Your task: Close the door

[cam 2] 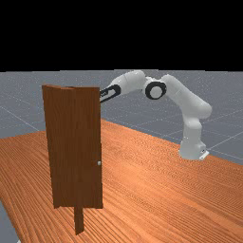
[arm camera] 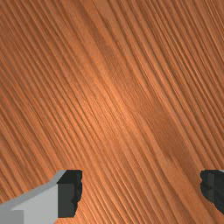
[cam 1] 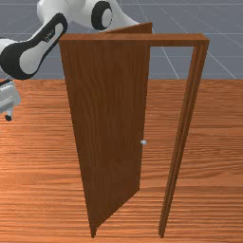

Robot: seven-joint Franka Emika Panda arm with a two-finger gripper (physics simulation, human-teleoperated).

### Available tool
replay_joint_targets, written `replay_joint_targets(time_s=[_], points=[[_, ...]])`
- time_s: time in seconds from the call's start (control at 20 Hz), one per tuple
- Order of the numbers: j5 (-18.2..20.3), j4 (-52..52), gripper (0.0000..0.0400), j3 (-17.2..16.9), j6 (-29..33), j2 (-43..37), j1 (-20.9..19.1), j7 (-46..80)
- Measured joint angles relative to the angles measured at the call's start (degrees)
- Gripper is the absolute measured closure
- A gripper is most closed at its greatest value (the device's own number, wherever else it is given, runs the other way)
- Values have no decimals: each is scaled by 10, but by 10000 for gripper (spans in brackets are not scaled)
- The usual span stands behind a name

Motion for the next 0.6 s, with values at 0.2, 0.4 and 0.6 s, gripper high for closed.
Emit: replay_joint_targets(time_s=[0.2,0.4,0.6], points=[[-21,3,0,18,8,5,-28,-179],[-23,-13,0,28,12,-4,-34,-223],[-86,-344,0,114,146,-198,61,-384]])
